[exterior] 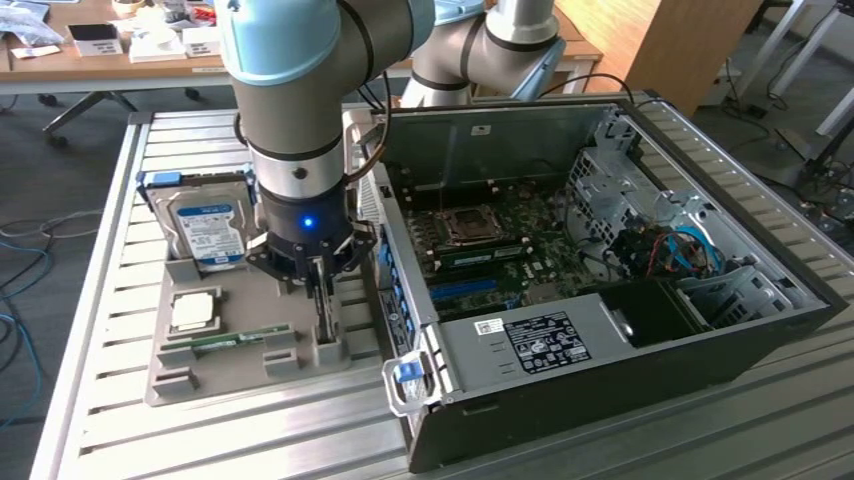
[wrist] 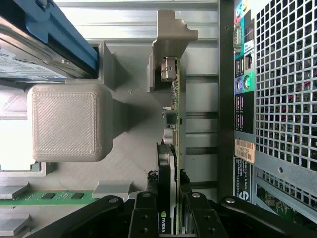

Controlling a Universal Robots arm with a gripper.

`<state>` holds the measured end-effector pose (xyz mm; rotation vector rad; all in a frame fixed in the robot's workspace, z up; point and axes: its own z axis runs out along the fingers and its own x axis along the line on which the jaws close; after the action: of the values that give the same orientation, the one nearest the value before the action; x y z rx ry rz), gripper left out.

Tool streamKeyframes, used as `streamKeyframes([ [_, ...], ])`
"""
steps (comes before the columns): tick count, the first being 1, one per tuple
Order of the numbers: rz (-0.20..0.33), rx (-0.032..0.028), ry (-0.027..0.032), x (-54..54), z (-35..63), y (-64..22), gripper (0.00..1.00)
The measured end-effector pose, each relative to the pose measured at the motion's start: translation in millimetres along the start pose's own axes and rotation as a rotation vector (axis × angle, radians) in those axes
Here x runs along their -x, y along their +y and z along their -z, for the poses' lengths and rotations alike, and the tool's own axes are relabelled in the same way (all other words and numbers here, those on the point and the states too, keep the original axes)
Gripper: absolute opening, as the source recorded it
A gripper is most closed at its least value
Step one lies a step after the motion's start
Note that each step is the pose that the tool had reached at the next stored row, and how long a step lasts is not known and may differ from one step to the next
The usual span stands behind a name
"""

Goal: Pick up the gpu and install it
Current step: 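Pick up the gpu and move the gpu toward the slot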

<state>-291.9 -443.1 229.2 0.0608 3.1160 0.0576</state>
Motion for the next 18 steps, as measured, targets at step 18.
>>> streamKeyframes([
  [18, 0.0, 0.0, -0.0001, -6.3, 0.2, -0.3, 0.27],
])
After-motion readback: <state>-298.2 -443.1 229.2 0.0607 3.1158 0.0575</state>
